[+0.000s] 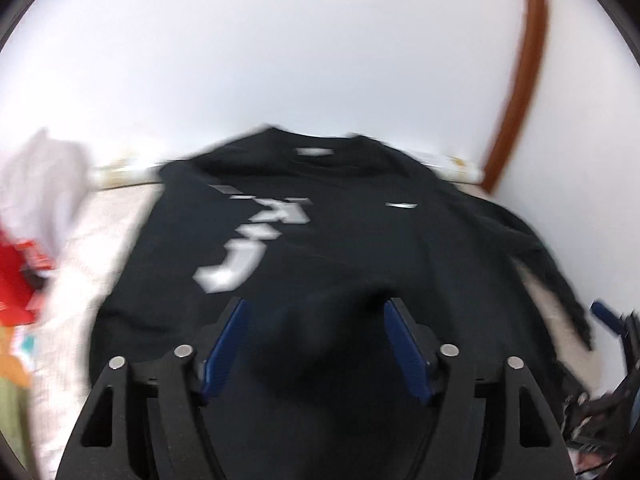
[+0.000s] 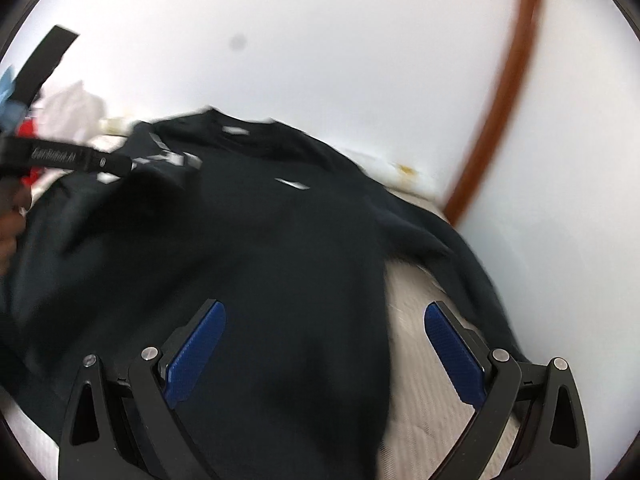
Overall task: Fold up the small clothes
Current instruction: 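Grasp the lettered sleeve cuff with the left tool and fold it across the body, then grasp the other sleeve cuff with the right tool and lift it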
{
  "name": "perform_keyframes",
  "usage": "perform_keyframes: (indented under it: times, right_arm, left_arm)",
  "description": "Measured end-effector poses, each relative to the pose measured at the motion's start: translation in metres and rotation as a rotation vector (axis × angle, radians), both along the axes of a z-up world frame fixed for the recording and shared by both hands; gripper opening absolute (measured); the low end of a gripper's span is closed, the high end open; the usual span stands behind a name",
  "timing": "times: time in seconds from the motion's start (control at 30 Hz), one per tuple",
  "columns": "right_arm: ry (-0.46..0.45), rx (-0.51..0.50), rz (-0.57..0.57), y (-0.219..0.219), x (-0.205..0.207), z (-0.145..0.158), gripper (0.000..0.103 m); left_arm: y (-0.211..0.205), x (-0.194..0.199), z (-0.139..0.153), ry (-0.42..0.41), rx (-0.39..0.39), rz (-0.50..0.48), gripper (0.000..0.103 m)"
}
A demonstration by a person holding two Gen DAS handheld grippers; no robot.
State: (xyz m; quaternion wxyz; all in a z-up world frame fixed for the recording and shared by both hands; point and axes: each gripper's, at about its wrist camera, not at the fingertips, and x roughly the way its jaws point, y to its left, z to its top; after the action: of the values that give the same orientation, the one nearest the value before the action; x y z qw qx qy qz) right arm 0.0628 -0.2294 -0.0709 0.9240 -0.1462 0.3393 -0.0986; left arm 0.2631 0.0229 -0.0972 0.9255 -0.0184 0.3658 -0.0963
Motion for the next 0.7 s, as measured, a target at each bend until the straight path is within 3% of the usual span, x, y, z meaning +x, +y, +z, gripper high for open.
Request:
perform_keyframes:
  times: [0.17,0.27,0.43,0.57,0.7]
  right_arm:
    - [0.047,0.046,0.145,0.063,0.051,-0.011,0.097]
    - [0.081,0.030,0.203,0.097,0.081,-0.025,0.096]
    - [0.156,0.065,0.311,0.146,0.109,-0.048,0.096]
    - [0.178,0.088,0.404,0.180,0.117,-0.058,0.096]
    - [0.216,0.090,0.471,0.207,0.128,-0.076,0.096]
  left_arm:
    - [0.092,-0.016,-0.022,0.057,0.091,0.234,0.069]
    - [0.140,-0.023,-0.049,0.143,0.054,0.303,0.069]
    - [0.169,-0.028,-0.074,0.194,0.016,0.282,0.069]
    - [0.174,-0.023,-0.088,0.206,-0.037,0.269,0.069]
    - [0.164,-0.019,-0.089,0.186,-0.036,0.253,0.069]
